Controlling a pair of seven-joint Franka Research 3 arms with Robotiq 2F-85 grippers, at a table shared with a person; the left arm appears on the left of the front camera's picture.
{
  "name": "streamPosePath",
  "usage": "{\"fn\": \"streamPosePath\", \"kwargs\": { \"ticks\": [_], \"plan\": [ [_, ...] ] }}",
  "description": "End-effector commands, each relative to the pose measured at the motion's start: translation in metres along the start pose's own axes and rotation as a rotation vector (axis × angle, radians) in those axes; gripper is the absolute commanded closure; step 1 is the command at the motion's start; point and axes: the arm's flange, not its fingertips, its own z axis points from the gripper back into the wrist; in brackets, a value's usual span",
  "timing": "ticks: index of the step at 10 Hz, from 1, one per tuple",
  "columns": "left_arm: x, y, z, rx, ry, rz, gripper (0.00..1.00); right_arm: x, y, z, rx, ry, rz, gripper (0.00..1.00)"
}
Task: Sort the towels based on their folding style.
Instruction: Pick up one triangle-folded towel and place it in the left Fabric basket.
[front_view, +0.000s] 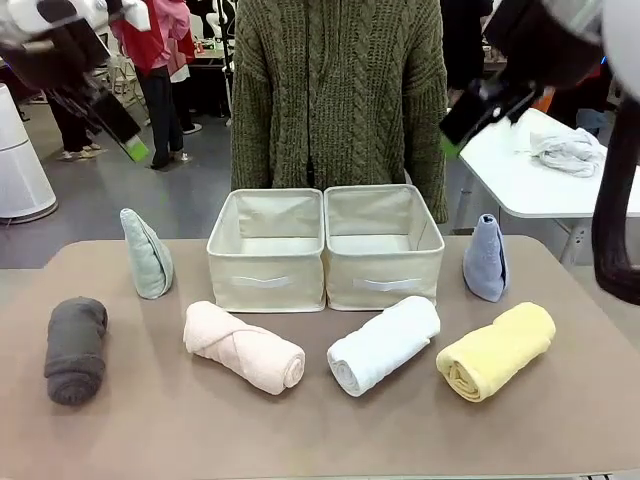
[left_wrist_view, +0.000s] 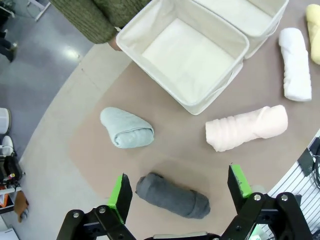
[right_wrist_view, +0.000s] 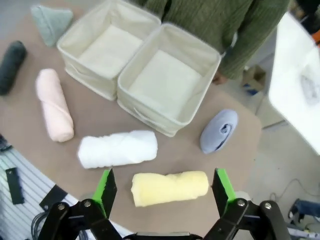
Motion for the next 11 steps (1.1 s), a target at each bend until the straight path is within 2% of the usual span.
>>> {"fn": "streamPosePath", "kwargs": {
  "ticks": [1, 6, 7, 8, 9, 11],
  "plan": [
    [-0.004, -0.005, -0.017, -0.010, 0.016, -0.001, 0.00, -0.007, 0.001, -0.021, 0.008, 0.039, 0.004, 0.00],
    [-0.003, -0.004, -0.016, -0.008, 0.031, -0.004, 0.00, -0.007, 0.001, -0.018, 0.007, 0.040, 0.002, 0.00],
    [-0.021, 0.038, -0.010, -0.136, -0.046, -0.003, 0.00, -0.005, -0.058, -0.023, 0.124, -0.003, -0.063, 0.00],
    [-0.040, 0.070, -0.015, -0.231, -0.099, -0.005, 0.00, -0.015, -0.117, -0.036, 0.230, -0.052, -0.188, 0.00],
    [-0.061, 0.099, -0.024, -0.237, -0.105, 0.082, 0.00, -0.032, -0.163, -0.050, 0.370, -0.053, -0.260, 0.00],
    [-0.103, 0.145, -0.026, -0.389, -0.247, 0.127, 0.00, -0.070, -0.238, -0.068, 0.563, -0.086, -0.324, 0.00]
  ]
}}
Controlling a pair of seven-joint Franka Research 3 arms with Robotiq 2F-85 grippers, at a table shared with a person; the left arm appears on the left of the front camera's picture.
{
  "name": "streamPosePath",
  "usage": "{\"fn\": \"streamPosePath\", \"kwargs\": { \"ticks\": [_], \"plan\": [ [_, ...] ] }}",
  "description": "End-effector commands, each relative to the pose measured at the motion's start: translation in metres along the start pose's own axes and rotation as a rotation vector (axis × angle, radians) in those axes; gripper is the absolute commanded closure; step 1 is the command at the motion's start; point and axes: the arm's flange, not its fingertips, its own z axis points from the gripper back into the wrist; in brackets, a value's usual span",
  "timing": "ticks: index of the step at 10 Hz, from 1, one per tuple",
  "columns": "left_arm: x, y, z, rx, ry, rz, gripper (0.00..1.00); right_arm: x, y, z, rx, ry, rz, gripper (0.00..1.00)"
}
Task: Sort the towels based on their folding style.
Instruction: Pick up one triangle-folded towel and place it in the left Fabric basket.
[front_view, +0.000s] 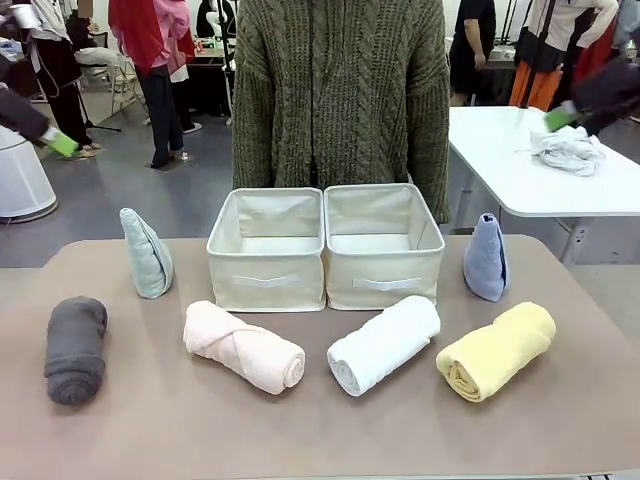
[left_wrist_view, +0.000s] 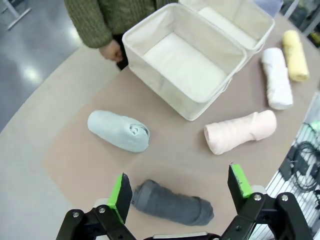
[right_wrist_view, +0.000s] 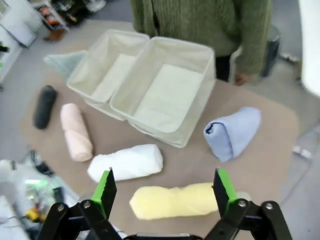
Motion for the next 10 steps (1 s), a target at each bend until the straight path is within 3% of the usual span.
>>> {"fn": "streamPosePath", "kwargs": {
  "ticks": [1, 4, 5, 6, 7, 9, 10],
  "plan": [
    [-0.030, 0.026, 0.015, -0.189, -0.118, 0.009, 0.00, 0.001, -0.041, 0.015, 0.218, 0.032, -0.029, 0.00],
    [-0.100, 0.088, 0.066, -0.368, -0.337, -0.025, 0.00, -0.039, -0.091, 0.054, 0.377, -0.125, 0.027, 0.00],
    [-0.105, 0.097, 0.074, -0.386, -0.356, -0.057, 0.00, -0.043, -0.094, 0.060, 0.389, -0.150, 0.048, 0.00],
    [-0.094, 0.076, 0.067, -0.205, -0.161, 0.022, 0.00, -0.034, -0.075, 0.055, 0.015, -0.094, -0.165, 0.00],
    [-0.110, 0.082, 0.073, -0.318, -0.348, -0.029, 0.00, -0.043, -0.090, 0.062, 0.350, -0.136, 0.019, 0.00],
    [-0.115, 0.086, 0.076, -0.301, -0.308, -0.009, 0.00, -0.043, -0.090, 0.062, 0.350, -0.136, 0.019, 0.00],
    [-0.123, 0.095, 0.075, -0.285, -0.302, -0.042, 0.00, -0.043, -0.090, 0.065, 0.276, -0.133, -0.017, 0.00]
  ]
}}
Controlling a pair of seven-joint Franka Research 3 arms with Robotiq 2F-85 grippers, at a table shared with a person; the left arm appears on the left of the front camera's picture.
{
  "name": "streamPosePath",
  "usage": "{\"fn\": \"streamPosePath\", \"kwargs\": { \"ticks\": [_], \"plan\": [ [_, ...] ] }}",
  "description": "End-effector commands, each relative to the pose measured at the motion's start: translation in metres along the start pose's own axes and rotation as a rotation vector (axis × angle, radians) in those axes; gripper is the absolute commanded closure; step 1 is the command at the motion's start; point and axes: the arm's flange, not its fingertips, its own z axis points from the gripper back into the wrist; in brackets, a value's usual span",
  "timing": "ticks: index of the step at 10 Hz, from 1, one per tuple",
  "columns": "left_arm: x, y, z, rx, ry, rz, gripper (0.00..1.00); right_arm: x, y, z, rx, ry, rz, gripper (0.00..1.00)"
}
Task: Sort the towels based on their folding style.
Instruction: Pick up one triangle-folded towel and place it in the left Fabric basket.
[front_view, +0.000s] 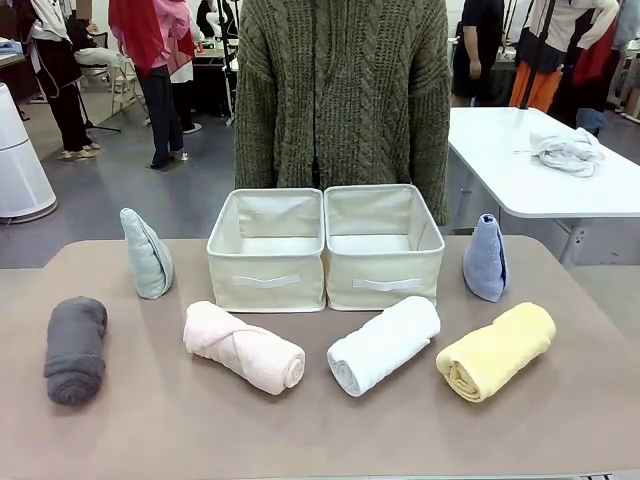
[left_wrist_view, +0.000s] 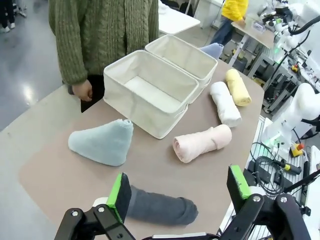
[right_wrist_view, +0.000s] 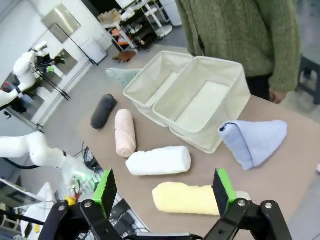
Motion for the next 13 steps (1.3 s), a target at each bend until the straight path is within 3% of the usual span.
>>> {"fn": "streamPosePath", "kwargs": {
  "ticks": [1, 4, 8, 9, 13],
  "plan": [
    [-0.011, 0.017, 0.019, 0.017, 0.014, -0.063, 0.00, -0.002, -0.017, 0.019, 0.038, 0.037, 0.089, 0.00],
    [-0.029, 0.022, 0.052, -0.115, 0.076, -0.112, 0.00, -0.013, -0.034, 0.058, 0.058, 0.098, 0.200, 0.00],
    [-0.037, 0.024, 0.050, -0.102, 0.098, -0.078, 0.00, -0.007, -0.044, 0.061, 0.002, 0.036, 0.164, 0.00],
    [-0.039, 0.018, 0.057, -0.112, 0.061, -0.072, 0.00, -0.016, -0.043, 0.073, 0.002, 0.081, 0.157, 0.00],
    [-0.039, 0.018, 0.057, -0.112, 0.061, -0.072, 0.00, -0.016, -0.043, 0.073, 0.002, 0.081, 0.157, 0.00]
  ]
}}
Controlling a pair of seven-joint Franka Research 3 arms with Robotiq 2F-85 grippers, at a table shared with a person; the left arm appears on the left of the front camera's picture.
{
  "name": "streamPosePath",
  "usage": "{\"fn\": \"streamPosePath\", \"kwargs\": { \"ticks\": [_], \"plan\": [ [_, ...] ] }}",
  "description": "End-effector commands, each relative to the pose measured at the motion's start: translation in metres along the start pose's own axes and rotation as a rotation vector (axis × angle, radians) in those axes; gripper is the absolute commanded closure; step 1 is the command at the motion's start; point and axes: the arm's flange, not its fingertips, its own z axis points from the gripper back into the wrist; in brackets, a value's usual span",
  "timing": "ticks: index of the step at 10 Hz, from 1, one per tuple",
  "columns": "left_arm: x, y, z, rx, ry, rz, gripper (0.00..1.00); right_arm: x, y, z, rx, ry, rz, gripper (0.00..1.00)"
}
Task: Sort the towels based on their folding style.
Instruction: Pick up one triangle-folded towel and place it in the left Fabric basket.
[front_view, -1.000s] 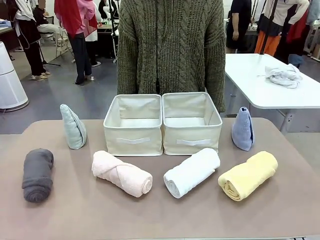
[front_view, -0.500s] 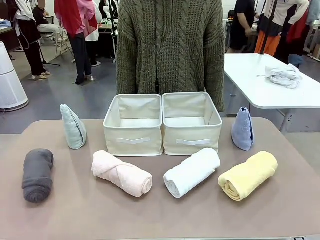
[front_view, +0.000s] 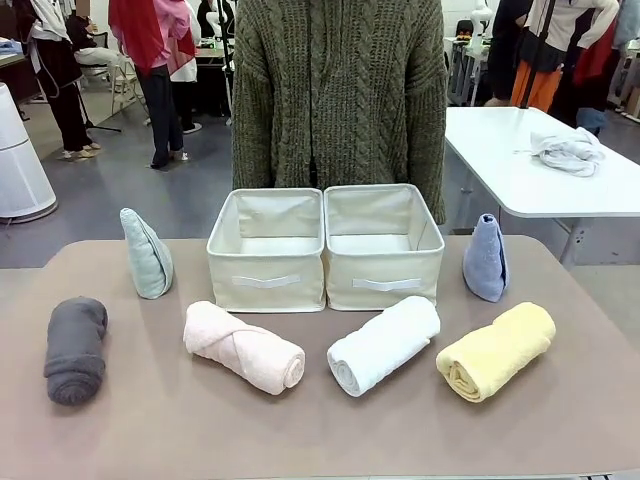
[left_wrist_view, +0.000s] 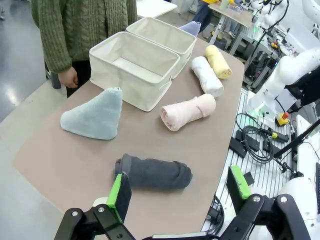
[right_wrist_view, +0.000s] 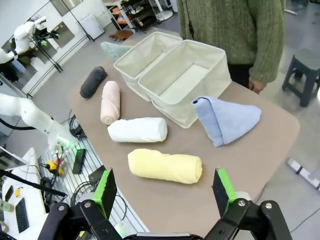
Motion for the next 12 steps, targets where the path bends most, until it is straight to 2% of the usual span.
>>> {"fn": "streamPosePath", "kwargs": {
  "ticks": [1, 12],
  "plan": [
    [0.0005, -0.0027, 0.0016, -0.005, -0.008, -0.014, 0.00, -0.0013, -0.0005, -0.0003, 0.010, -0.001, 0.016, 0.00],
    [0.0005, -0.0027, 0.0016, -0.005, -0.008, -0.014, 0.00, -0.0013, -0.0005, -0.0003, 0.010, -0.001, 0.016, 0.00]
  ]
}}
